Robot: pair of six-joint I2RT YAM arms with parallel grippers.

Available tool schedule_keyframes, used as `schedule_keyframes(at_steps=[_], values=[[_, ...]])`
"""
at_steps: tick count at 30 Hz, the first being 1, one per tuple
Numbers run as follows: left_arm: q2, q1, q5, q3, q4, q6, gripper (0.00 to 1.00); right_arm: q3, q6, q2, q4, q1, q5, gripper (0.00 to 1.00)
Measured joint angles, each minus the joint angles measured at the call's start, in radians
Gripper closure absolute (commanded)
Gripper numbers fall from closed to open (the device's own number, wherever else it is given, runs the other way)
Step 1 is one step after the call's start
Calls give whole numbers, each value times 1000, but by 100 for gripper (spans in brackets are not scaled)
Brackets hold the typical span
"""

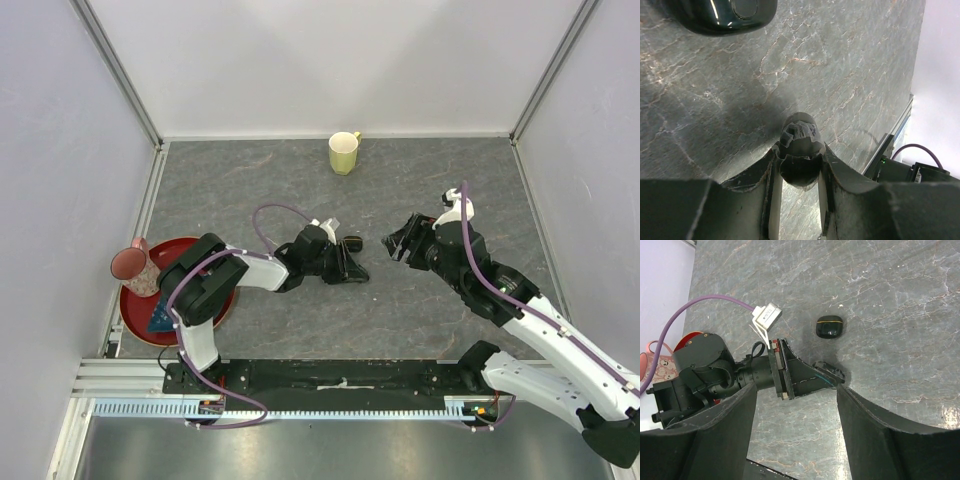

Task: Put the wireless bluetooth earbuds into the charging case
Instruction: Place the charging case at the center of the board.

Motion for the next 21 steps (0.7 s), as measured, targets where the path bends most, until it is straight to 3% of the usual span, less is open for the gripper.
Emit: schedule_keyframes(at_steps=[2, 3, 9, 21], values=[[0, -1, -5, 2, -10, -3, 58, 0, 0, 2, 0, -2, -6, 28], [0, -2, -9, 2, -13, -4, 47, 0, 0, 3, 0, -3, -8, 28], [-9, -2, -28, 9, -35, -10, 34, 0, 0, 3, 0, -5, -13, 28], [-167, -4, -133, -36, -208, 39, 22, -12, 0, 3, 0, -7, -11, 27]])
